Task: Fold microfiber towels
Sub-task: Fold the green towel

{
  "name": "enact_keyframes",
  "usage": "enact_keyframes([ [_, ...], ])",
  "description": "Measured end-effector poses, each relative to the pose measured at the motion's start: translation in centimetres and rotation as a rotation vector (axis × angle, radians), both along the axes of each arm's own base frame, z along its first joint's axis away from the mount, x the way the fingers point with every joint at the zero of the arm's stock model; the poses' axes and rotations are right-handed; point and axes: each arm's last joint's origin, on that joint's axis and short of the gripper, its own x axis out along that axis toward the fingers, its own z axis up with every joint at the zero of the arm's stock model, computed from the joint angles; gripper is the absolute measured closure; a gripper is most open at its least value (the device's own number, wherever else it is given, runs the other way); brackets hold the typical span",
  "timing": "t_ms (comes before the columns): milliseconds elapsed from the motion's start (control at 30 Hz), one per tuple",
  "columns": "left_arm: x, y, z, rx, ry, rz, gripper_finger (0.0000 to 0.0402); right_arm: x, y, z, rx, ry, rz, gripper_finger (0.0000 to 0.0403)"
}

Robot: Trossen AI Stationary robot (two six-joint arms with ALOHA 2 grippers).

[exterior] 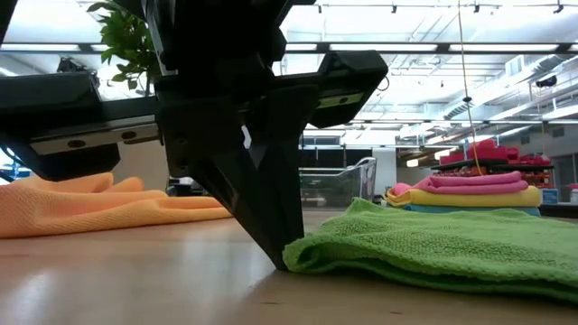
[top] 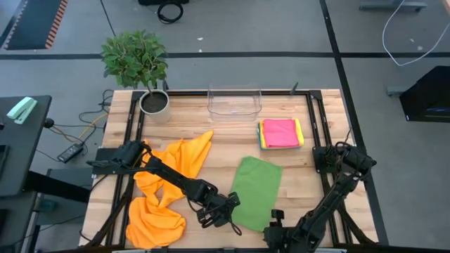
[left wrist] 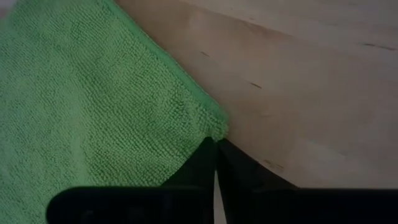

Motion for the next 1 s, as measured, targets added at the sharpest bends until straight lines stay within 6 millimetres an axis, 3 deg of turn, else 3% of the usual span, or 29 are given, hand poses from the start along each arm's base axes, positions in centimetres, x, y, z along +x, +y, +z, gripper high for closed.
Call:
enact_keyframes([
  [167,0.0,0.0,0.0,-0.011,0.006,0.023,0.0395,0.9,-0.7,-0.1,0.006,0.025,0.000,0.0270],
  [367,0.0,0.0,0.0,-0.023,0.012,0.047,0.0374,-0.1,-1.0,-1.5,0.037,0.068,-0.028,0.0273],
  [767,0.0,0.0,0.0,-0.061,0.030,0.119,0.0388,-0.5,-1.8,-3.3,0.098,0.046,-0.072,0.0276],
  [867,0.1,0.1,0.0,-0.125,0.065,0.198,0.0383,-0.6,-2.0,-3.4,0.115,0.051,-0.104,0.0297],
  [1000,0.3,0.5,0.0,-0.299,0.178,0.328,0.0395,-0.9,-1.6,-3.4,0.152,0.060,-0.112,0.0370],
])
